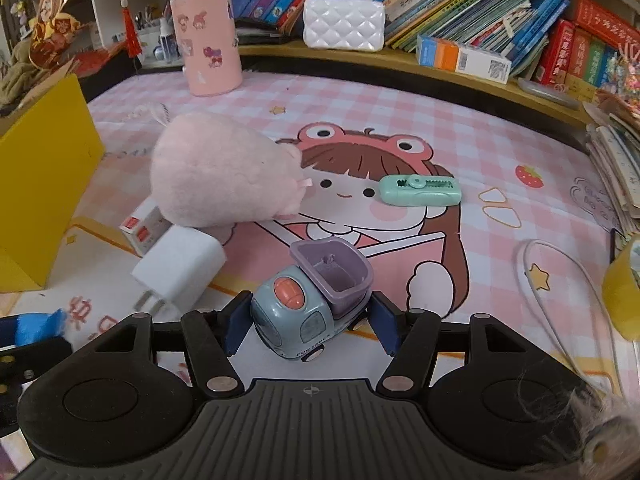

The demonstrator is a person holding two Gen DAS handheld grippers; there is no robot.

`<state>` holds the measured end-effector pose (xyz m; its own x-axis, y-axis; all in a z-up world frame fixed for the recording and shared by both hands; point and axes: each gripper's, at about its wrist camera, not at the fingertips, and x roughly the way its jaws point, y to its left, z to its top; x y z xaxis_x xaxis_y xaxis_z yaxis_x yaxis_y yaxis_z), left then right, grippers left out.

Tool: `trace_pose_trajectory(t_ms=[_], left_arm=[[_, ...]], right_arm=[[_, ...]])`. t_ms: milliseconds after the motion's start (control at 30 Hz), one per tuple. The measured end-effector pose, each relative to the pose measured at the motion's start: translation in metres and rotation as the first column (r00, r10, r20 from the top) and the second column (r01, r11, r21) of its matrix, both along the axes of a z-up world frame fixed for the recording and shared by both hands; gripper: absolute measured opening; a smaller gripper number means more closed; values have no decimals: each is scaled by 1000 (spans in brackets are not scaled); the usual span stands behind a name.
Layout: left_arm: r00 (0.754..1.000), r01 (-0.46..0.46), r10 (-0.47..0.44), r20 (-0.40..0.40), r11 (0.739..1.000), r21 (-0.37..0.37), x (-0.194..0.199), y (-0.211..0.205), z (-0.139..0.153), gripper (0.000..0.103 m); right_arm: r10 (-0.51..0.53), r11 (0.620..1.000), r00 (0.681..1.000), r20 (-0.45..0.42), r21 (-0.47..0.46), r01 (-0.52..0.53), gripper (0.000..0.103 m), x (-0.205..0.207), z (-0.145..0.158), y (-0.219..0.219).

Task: Organize objects
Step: 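Carry the blue piece and the toy car over the yellow box with both grippers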

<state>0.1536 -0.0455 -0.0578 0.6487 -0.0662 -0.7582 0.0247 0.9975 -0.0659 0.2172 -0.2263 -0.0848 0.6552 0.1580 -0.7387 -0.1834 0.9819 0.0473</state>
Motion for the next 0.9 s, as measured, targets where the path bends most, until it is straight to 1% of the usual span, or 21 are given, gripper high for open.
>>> trace_pose_trajectory(t_ms=[233,333,433,533,667,900], left_arm=[[999,4,-3,37,1000,-12,-16,16,8,38],[998,-10,10,54,1000,-5,-27,30,13,38],[997,-37,37,68,999,-5,-37,49,18,38],[996,-61,62,68,998,-10,-49,67,18,38],[996,-72,73,53,997,-16,-65,87,17,38],[995,-80,80,66,997,-9,-88,117,23,38]], right_arm=[[-5,998,1000,-7,65,5,59,-32,17,17],[-4,995,1000,-22,100,6,59,-48,24,31],[22,993,999,-28,119,-19,59,-63,29,49],[80,992,997,-7,93,-79,59,-77,32,74],[132,989,991,17,65,-133,60,-93,37,101],[164,984,986,6,72,-164,60,-114,37,135]])
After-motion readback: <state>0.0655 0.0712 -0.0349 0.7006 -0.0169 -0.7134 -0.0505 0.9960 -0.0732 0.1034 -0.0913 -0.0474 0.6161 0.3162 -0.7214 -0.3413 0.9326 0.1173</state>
